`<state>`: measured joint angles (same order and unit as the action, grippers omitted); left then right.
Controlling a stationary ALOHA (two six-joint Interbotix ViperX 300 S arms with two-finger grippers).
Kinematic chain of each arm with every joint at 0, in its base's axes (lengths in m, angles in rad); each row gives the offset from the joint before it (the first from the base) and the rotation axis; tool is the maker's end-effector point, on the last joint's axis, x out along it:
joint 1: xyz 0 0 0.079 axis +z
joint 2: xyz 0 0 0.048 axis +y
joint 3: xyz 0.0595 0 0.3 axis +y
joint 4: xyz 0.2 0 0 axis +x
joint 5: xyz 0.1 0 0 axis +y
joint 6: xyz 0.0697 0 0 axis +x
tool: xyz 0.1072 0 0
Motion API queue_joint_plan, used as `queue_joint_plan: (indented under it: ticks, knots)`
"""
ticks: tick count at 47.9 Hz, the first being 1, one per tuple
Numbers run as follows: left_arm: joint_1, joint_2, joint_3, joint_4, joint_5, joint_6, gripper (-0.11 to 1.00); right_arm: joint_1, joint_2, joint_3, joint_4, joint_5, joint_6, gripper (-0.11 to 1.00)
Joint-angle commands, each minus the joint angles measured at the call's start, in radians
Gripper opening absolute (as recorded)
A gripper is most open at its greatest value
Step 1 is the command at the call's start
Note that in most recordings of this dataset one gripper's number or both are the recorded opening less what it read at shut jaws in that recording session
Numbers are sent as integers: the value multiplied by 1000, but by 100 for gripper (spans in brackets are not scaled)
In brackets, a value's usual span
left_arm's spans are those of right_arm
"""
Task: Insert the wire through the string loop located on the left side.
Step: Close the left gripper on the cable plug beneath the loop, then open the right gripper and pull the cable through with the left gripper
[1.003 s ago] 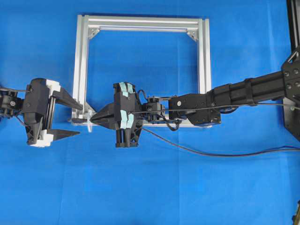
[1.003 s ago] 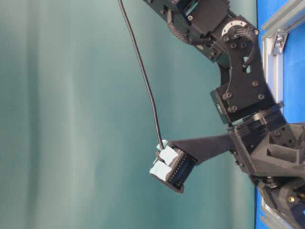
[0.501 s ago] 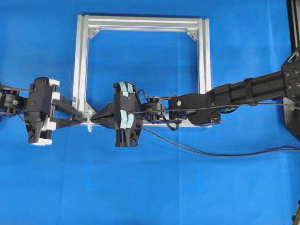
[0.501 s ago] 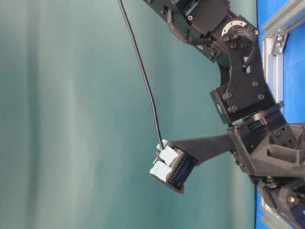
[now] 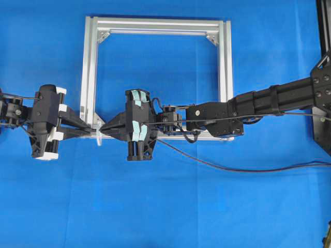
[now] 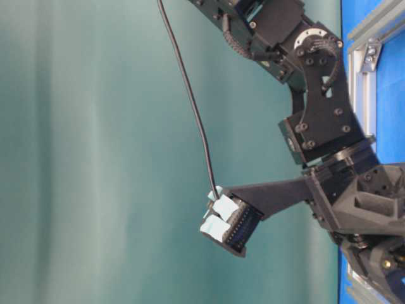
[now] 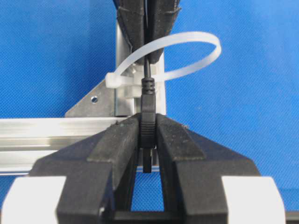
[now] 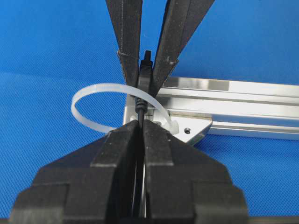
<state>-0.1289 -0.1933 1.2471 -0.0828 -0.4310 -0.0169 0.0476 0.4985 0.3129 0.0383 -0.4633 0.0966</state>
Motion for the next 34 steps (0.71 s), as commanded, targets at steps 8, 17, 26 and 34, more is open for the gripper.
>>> queue_joint_plan:
  ticks: [8, 17, 26, 34]
  knots:
    - [3, -12, -17, 2, 11, -2, 8, 3, -26, -20, -2, -3, 5, -5]
    - [3, -15, -17, 2, 12, -2, 8, 5, -26, -20, 6, -3, 9, 28]
    - [5, -23, -17, 2, 32, 0, 8, 12, -28, -17, 5, -3, 6, 82]
    - [5, -86, -14, 2, 104, 0, 8, 14, -32, -12, 6, -3, 6, 92]
